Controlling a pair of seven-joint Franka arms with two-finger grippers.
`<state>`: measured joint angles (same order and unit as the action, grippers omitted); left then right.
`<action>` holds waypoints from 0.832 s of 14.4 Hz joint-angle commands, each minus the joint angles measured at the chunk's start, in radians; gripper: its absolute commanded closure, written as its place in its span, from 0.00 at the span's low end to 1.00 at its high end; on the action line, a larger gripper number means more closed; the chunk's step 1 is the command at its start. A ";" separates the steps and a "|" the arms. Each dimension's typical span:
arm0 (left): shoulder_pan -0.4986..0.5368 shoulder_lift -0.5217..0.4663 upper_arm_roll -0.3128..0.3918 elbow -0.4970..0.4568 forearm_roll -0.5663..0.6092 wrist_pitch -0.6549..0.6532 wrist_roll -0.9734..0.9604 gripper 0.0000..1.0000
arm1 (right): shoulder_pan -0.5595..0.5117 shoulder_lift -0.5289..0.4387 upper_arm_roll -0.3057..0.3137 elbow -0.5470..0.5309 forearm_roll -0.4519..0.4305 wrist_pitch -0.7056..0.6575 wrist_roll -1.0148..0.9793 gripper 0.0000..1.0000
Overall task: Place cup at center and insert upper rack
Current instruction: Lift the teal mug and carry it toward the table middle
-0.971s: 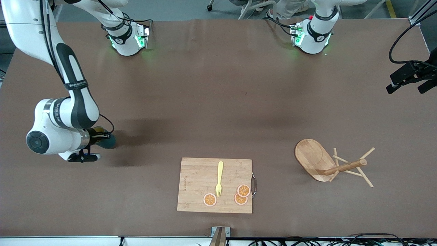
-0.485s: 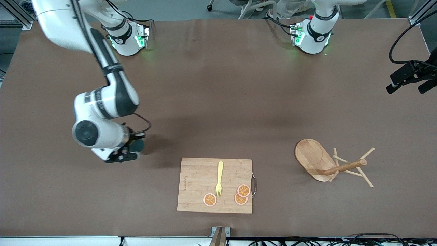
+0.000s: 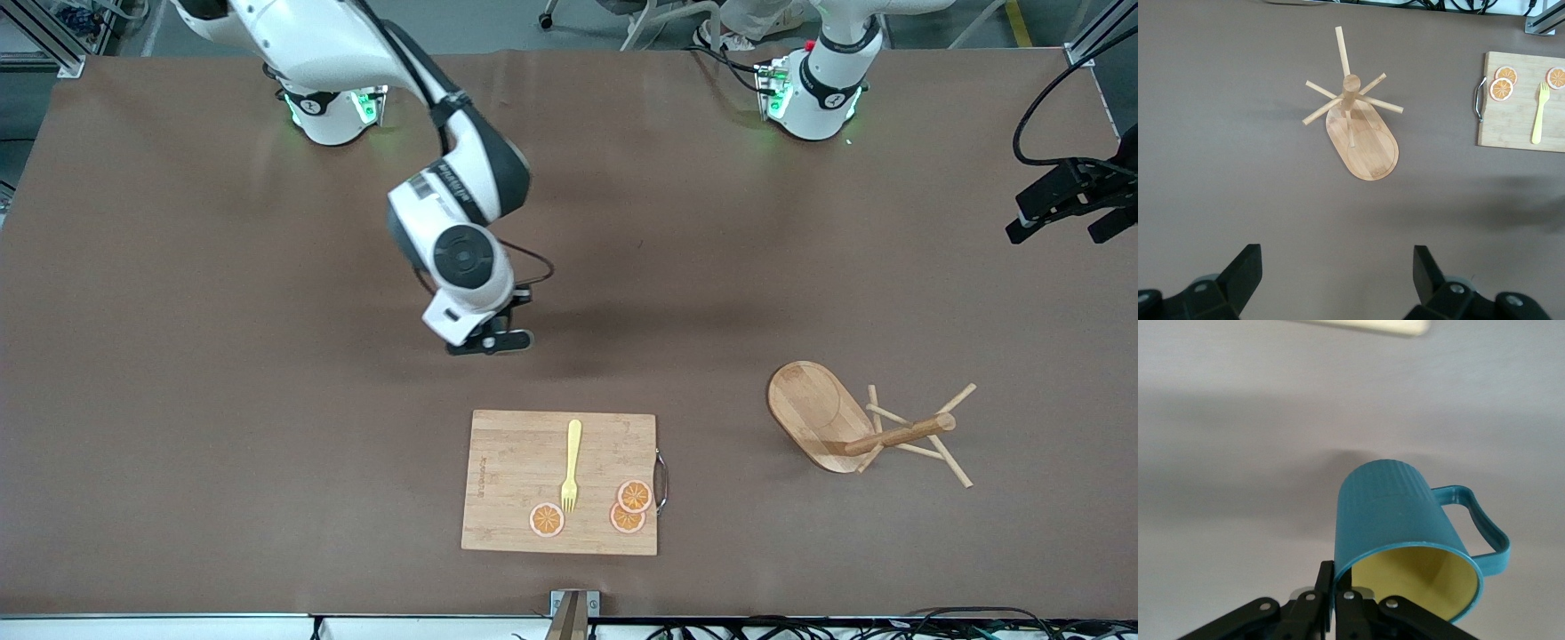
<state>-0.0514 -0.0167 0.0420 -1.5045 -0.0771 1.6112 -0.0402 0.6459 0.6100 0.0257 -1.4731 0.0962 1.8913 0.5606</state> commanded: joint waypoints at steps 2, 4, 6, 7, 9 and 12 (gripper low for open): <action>0.002 -0.002 -0.002 0.006 0.003 -0.004 0.005 0.00 | 0.067 0.085 -0.013 0.125 0.054 -0.014 0.177 1.00; 0.002 -0.003 -0.001 0.007 0.003 -0.002 0.006 0.00 | 0.096 0.091 -0.013 0.126 0.101 0.018 0.255 1.00; 0.002 -0.002 -0.001 0.007 0.003 -0.001 0.006 0.00 | 0.129 0.102 -0.012 0.128 0.123 0.060 0.341 1.00; 0.004 0.000 -0.001 0.007 0.003 -0.002 0.006 0.00 | 0.144 0.109 -0.012 0.131 0.123 0.075 0.390 1.00; 0.004 0.001 0.001 0.007 0.002 0.004 0.006 0.00 | 0.173 0.140 -0.012 0.161 0.123 0.095 0.455 1.00; 0.004 0.004 -0.001 0.007 0.002 0.007 0.005 0.00 | 0.184 0.177 0.019 0.198 0.123 0.095 0.424 1.00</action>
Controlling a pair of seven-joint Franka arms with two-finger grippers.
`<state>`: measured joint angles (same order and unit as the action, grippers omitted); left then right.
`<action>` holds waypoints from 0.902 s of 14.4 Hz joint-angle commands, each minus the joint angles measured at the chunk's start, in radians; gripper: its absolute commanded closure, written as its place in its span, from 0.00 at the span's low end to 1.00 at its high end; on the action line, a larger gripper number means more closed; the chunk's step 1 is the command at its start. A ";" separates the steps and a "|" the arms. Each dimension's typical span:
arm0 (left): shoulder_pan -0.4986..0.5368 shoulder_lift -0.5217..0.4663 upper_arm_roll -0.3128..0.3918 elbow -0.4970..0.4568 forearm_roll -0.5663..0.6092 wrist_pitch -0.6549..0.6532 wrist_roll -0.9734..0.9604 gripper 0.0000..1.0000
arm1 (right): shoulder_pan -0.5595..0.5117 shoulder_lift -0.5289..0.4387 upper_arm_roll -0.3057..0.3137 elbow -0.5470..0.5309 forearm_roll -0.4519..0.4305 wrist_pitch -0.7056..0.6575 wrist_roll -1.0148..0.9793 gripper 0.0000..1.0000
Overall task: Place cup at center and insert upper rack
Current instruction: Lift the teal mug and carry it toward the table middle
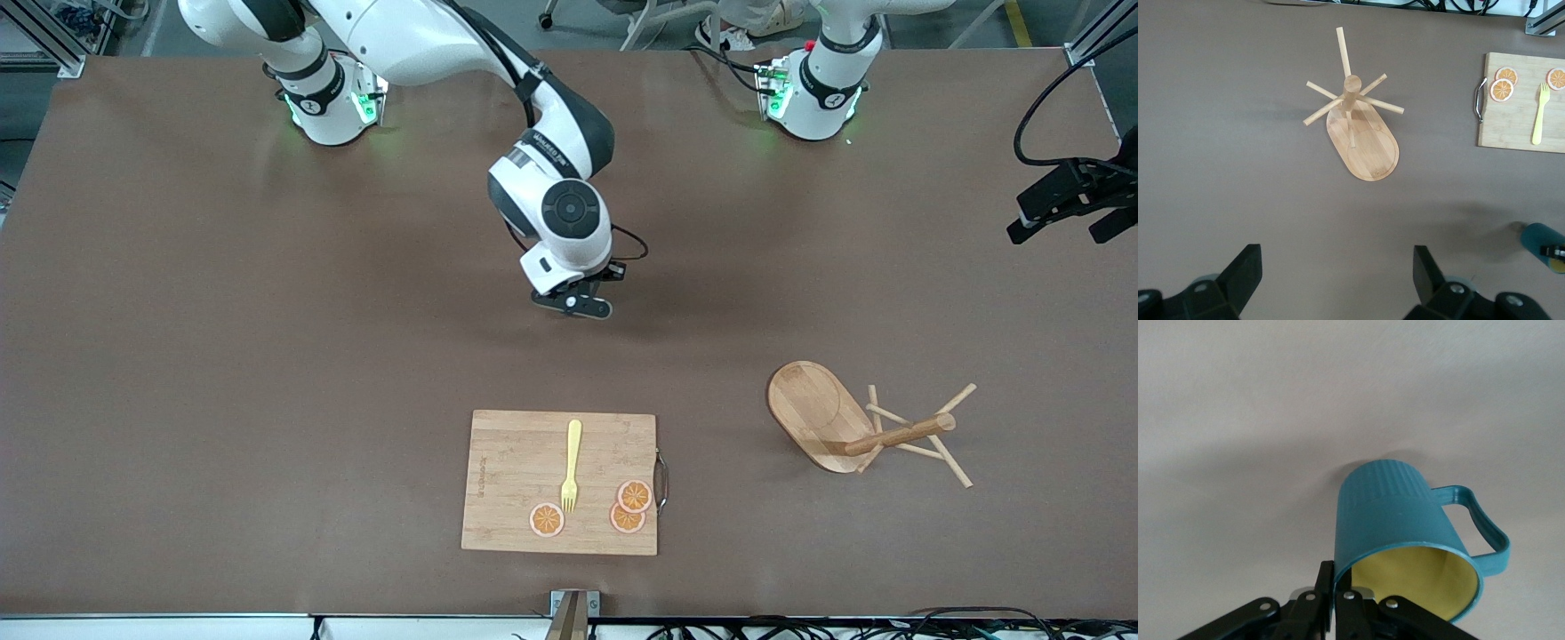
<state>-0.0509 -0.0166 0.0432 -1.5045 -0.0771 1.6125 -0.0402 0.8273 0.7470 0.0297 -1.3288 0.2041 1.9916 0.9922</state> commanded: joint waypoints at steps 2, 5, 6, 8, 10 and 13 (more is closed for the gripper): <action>0.003 0.007 -0.002 0.007 0.000 0.004 0.003 0.00 | 0.001 0.057 0.050 0.072 0.017 -0.005 -0.029 1.00; 0.005 0.014 -0.002 0.007 -0.006 0.006 0.000 0.00 | 0.003 0.078 0.067 0.089 0.015 -0.010 -0.084 1.00; 0.005 0.014 0.000 0.007 -0.010 0.006 0.000 0.00 | 0.003 0.078 0.068 0.091 0.015 -0.016 -0.166 1.00; 0.002 0.024 0.000 0.007 -0.010 0.004 -0.003 0.00 | 0.004 0.083 0.068 0.092 0.015 -0.008 -0.196 1.00; 0.002 0.032 0.000 0.007 -0.012 0.006 -0.001 0.00 | 0.013 0.094 0.067 0.103 0.015 -0.013 -0.251 1.00; -0.007 0.040 -0.003 0.004 -0.010 0.001 -0.007 0.00 | 0.023 0.100 0.065 0.105 0.012 -0.013 -0.303 1.00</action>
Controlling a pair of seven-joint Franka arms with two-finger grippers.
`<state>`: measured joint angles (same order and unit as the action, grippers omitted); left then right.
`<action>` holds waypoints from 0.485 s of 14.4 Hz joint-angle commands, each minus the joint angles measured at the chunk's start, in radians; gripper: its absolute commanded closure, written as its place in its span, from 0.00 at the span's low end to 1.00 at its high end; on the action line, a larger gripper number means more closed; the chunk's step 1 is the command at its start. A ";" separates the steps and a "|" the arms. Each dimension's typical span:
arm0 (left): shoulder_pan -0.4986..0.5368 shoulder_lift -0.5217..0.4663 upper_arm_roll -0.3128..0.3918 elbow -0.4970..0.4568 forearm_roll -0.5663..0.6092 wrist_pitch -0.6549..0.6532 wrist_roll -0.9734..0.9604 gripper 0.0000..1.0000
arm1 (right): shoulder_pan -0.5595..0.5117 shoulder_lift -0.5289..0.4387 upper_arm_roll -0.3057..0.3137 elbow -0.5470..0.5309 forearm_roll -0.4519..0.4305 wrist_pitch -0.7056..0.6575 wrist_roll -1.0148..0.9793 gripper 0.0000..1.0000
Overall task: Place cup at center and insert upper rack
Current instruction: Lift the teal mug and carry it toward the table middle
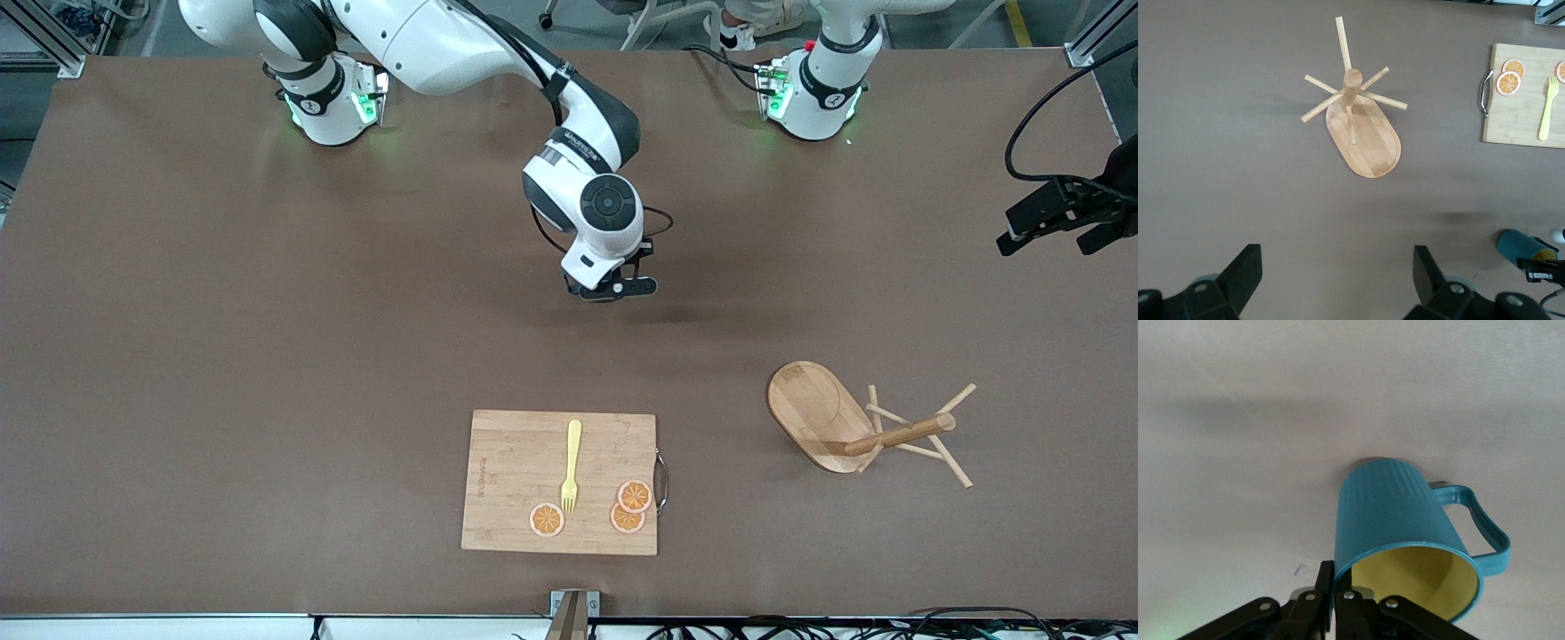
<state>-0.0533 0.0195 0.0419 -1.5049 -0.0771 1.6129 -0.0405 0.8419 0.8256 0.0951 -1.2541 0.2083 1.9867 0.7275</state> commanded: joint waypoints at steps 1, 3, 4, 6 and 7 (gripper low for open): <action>-0.008 0.005 -0.004 0.005 -0.010 -0.002 -0.009 0.00 | 0.009 0.021 0.001 0.030 0.007 -0.008 -0.040 0.99; -0.016 0.007 -0.007 0.005 -0.012 -0.002 -0.010 0.00 | 0.011 0.023 0.001 0.030 0.003 -0.006 -0.042 0.96; -0.025 0.007 -0.007 0.005 -0.012 -0.004 -0.010 0.00 | 0.014 0.021 0.000 0.030 0.002 -0.003 -0.055 0.92; -0.031 0.007 -0.008 -0.001 -0.012 -0.008 -0.006 0.00 | 0.013 0.023 0.000 0.030 0.002 0.010 -0.065 0.64; -0.036 0.013 -0.019 -0.003 -0.013 -0.008 -0.006 0.00 | 0.014 0.024 0.000 0.028 0.002 0.021 -0.062 0.34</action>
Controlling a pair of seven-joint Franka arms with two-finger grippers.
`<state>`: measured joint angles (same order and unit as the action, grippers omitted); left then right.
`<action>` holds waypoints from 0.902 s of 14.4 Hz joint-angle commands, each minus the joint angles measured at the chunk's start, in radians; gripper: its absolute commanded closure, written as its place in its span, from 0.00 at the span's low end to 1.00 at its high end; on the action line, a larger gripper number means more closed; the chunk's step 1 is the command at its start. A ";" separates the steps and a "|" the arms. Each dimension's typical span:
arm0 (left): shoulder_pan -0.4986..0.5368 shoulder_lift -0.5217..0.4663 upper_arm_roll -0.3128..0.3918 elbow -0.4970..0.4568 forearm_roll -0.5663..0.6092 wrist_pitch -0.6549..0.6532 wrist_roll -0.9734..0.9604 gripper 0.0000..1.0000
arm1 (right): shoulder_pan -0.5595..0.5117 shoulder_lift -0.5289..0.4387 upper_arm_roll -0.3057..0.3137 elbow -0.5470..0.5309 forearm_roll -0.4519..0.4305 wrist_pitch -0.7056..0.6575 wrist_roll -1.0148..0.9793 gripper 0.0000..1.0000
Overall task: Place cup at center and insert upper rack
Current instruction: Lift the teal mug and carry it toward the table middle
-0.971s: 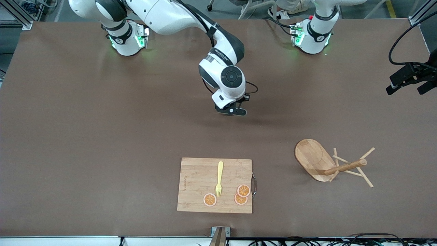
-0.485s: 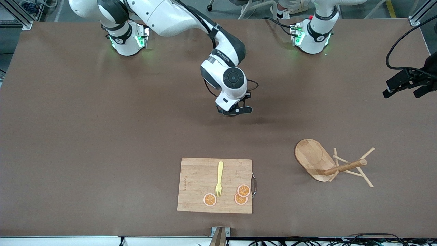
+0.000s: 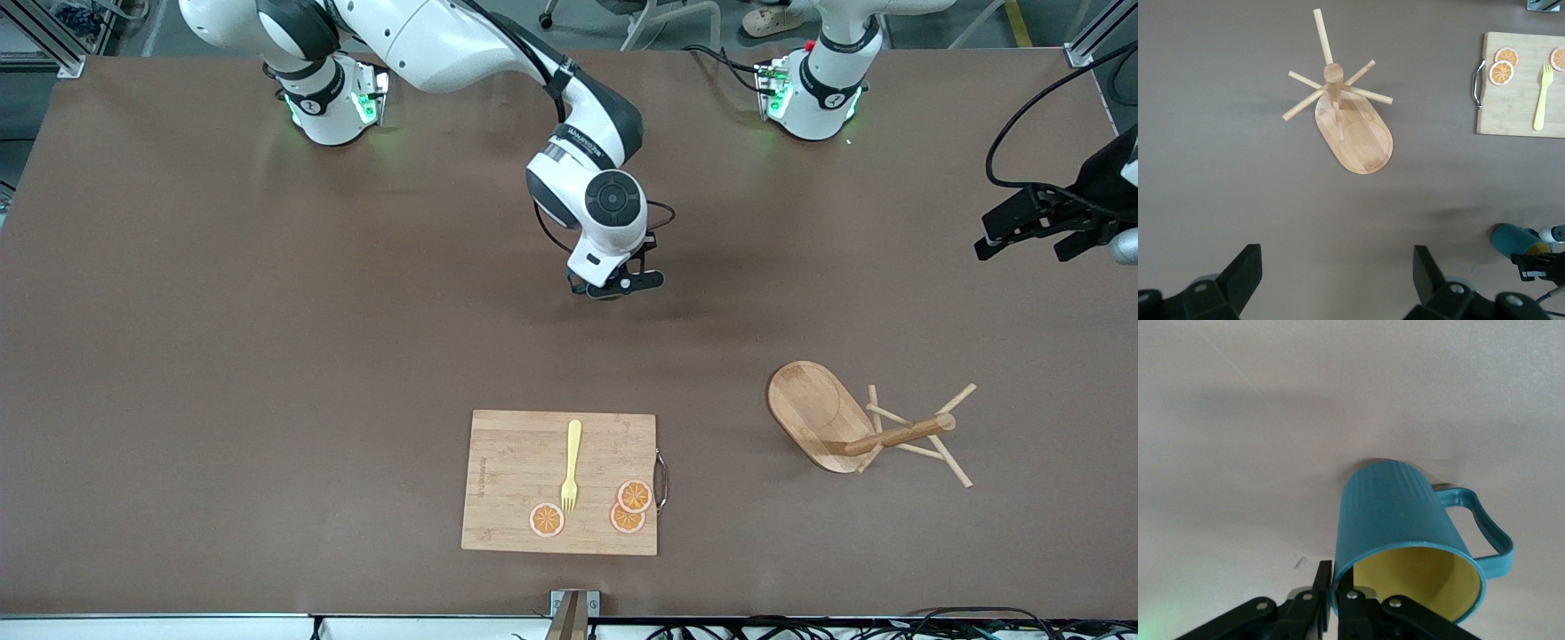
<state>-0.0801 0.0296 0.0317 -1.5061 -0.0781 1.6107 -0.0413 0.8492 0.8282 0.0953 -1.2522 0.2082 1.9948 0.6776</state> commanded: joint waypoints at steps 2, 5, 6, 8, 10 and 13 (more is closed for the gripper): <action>-0.018 0.018 -0.024 0.000 -0.012 -0.002 0.000 0.00 | 0.031 0.022 -0.011 0.025 -0.004 0.038 -0.003 0.00; -0.012 0.023 -0.023 0.001 -0.061 0.006 0.001 0.00 | 0.027 0.015 -0.012 0.027 -0.004 0.036 -0.003 0.00; -0.017 0.024 -0.022 0.001 -0.058 0.009 -0.005 0.00 | 0.022 0.009 -0.012 0.028 -0.003 0.027 -0.003 0.00; -0.015 0.023 -0.027 -0.002 -0.071 0.024 -0.008 0.00 | 0.017 -0.020 -0.014 0.028 -0.001 0.000 -0.003 0.00; -0.014 0.021 -0.030 0.004 -0.075 0.026 -0.008 0.00 | 0.001 -0.049 -0.016 0.051 -0.003 -0.086 -0.003 0.00; -0.020 0.021 -0.032 0.006 -0.066 0.025 -0.041 0.00 | -0.100 -0.119 -0.020 0.115 -0.004 -0.276 -0.007 0.00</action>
<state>-0.0958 0.0557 0.0019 -1.5050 -0.1416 1.6304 -0.0469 0.8305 0.7803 0.0671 -1.1496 0.2062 1.8261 0.6767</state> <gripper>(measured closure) 0.000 0.000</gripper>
